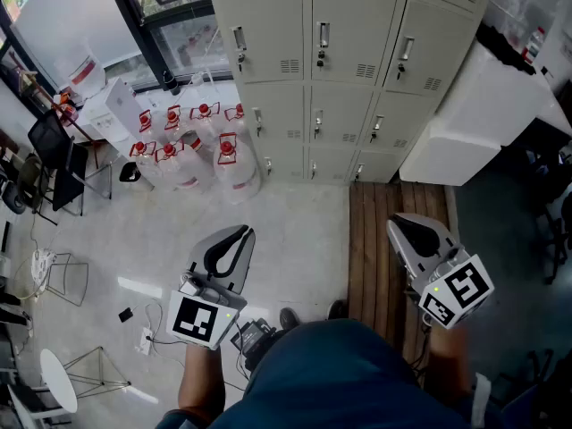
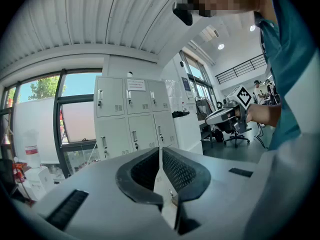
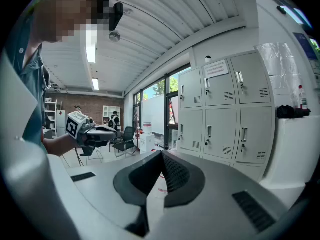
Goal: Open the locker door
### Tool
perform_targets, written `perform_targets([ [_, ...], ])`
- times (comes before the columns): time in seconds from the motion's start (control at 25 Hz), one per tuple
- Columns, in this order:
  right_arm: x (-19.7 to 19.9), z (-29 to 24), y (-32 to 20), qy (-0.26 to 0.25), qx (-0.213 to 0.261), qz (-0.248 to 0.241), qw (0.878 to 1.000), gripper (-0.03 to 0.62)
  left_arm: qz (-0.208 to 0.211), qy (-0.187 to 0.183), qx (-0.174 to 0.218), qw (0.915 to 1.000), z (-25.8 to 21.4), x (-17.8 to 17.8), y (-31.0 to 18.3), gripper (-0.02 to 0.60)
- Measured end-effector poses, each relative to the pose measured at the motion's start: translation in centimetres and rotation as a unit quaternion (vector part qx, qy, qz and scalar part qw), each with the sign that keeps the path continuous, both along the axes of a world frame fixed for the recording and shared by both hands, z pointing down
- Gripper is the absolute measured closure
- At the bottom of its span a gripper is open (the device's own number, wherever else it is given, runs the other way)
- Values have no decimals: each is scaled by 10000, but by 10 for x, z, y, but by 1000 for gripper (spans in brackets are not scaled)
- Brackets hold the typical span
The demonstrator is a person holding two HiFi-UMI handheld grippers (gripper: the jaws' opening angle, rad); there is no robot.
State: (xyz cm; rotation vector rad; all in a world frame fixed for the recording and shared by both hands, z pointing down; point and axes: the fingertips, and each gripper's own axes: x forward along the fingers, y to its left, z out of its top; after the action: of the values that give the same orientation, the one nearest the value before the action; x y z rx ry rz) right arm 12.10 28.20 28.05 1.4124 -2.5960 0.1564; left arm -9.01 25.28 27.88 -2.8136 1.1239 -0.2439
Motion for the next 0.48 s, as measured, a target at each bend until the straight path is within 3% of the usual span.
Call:
perform_targets([
  [0.48, -18, 3, -2, 22, -38, 177, 9998, 559, 168, 8, -25, 9999, 5, -18, -8, 546],
])
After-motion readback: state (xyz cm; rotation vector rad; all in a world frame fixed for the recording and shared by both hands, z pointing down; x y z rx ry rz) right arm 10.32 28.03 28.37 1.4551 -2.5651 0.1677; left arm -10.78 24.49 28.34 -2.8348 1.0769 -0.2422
